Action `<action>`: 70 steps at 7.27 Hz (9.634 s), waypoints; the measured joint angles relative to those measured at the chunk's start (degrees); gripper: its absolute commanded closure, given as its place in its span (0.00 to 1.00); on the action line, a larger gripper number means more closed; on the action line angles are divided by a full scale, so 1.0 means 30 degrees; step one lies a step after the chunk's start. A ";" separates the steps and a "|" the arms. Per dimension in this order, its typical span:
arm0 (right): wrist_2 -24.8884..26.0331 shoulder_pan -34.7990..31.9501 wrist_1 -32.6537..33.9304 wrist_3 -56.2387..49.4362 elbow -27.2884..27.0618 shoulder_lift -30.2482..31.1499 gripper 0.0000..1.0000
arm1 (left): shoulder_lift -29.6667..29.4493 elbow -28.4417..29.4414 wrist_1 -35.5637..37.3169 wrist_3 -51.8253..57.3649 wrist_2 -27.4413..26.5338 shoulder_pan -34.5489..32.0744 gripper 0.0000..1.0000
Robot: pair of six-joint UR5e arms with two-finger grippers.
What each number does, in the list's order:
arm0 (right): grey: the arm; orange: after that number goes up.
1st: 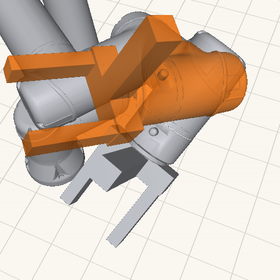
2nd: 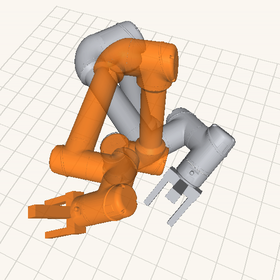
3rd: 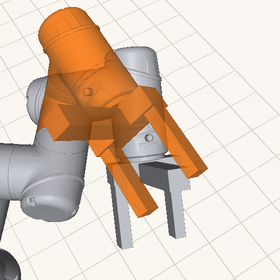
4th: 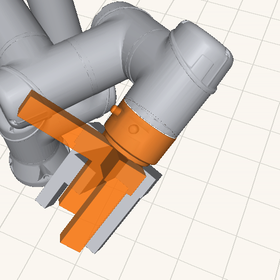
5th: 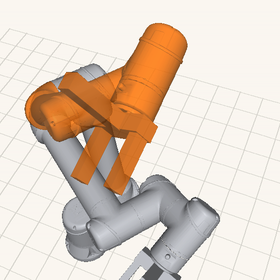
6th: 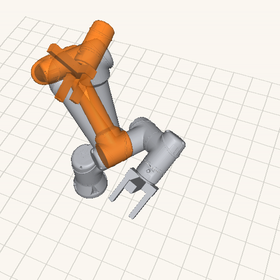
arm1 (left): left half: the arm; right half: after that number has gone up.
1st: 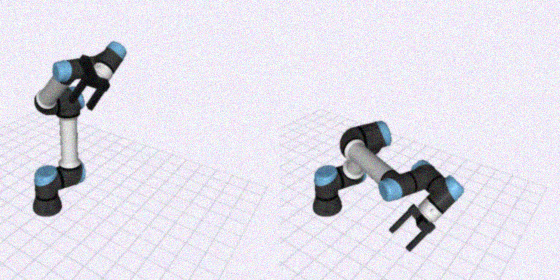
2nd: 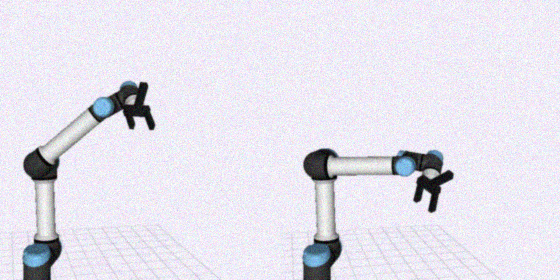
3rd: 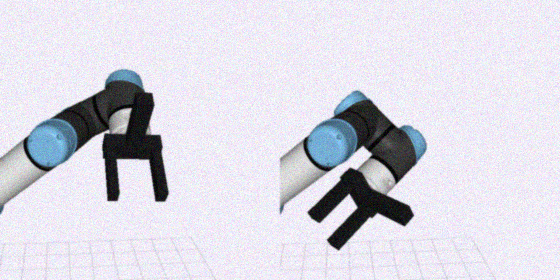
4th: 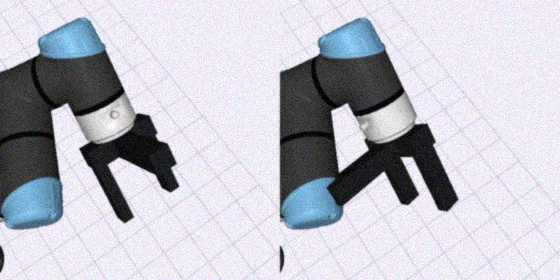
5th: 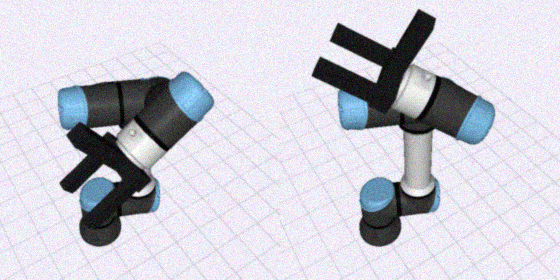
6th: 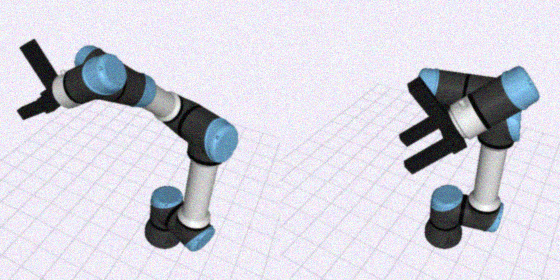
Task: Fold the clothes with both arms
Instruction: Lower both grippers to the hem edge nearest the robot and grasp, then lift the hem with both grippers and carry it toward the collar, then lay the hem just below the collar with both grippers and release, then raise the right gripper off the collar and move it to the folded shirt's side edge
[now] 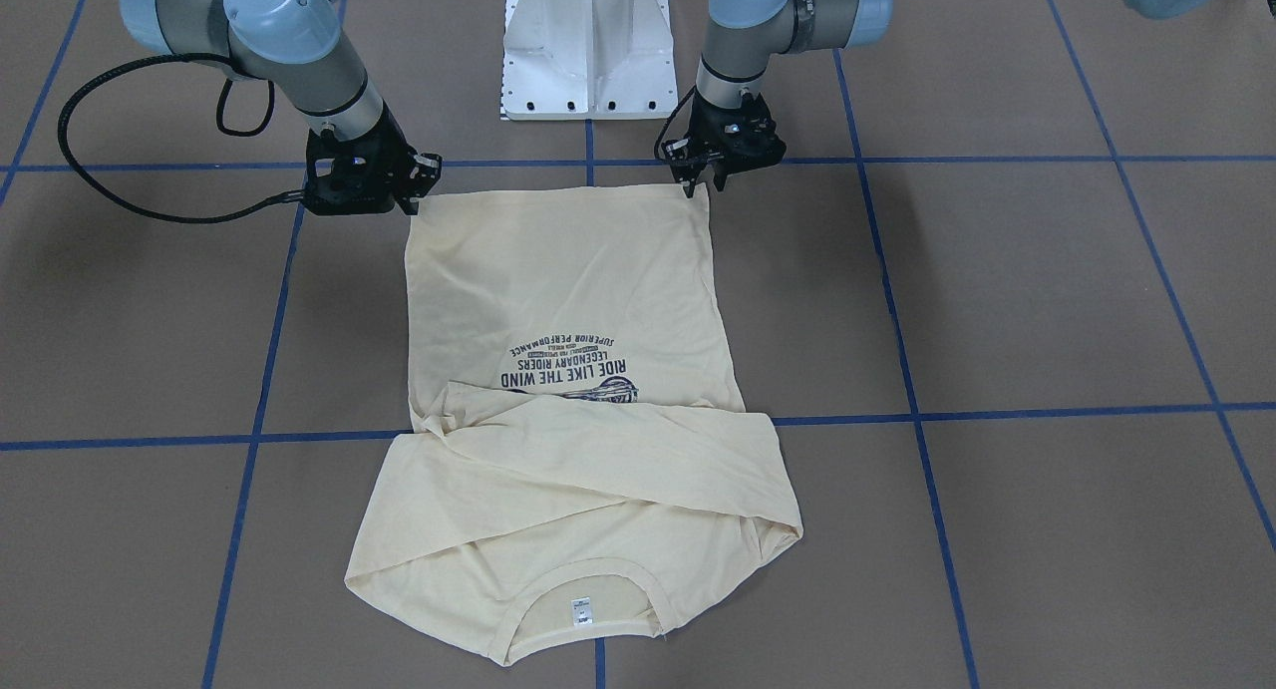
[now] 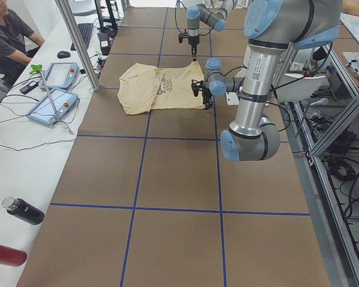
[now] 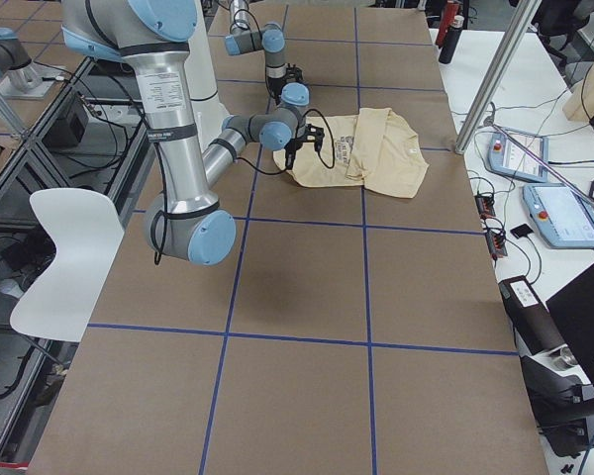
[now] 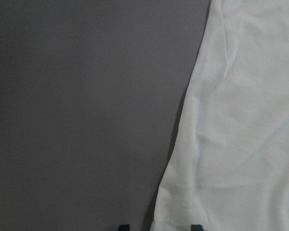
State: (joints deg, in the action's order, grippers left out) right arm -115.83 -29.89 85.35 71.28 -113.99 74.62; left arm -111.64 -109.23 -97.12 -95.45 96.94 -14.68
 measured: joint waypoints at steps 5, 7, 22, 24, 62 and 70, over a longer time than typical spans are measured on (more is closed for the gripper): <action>-0.0008 -0.0091 0.0026 -0.0019 -0.0001 0.0000 1.00 | -0.0073 0.0277 -0.0001 0.0000 0.0000 0.0042 1.00; -0.0027 -0.0142 0.0027 -0.0028 0.0000 0.0000 1.00 | -0.0080 0.0216 0.0017 0.0000 0.0006 0.0051 1.00; -0.2696 0.2376 0.0002 0.2071 -0.3480 0.3183 1.00 | 0.0564 -0.5201 0.1711 0.0413 0.0810 0.2339 1.00; -0.2798 0.0081 -0.0069 0.1205 -0.3326 0.3013 1.00 | 0.0481 -0.5318 0.1748 0.0482 0.0883 0.1521 1.00; -0.4944 -0.8239 -0.4895 -0.0486 1.3046 -0.7371 1.00 | -0.5251 1.0513 -1.0200 0.4611 0.4093 -0.9840 1.00; -0.4876 -0.7866 -0.4916 -0.1125 1.3066 -0.7265 0.00 | -0.5234 1.0508 -1.0197 0.4695 0.3733 -0.9454 0.01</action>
State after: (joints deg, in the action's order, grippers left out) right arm -130.46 -53.49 70.60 67.91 -74.80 52.82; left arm -127.34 -77.71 -127.71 -81.37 108.14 -43.04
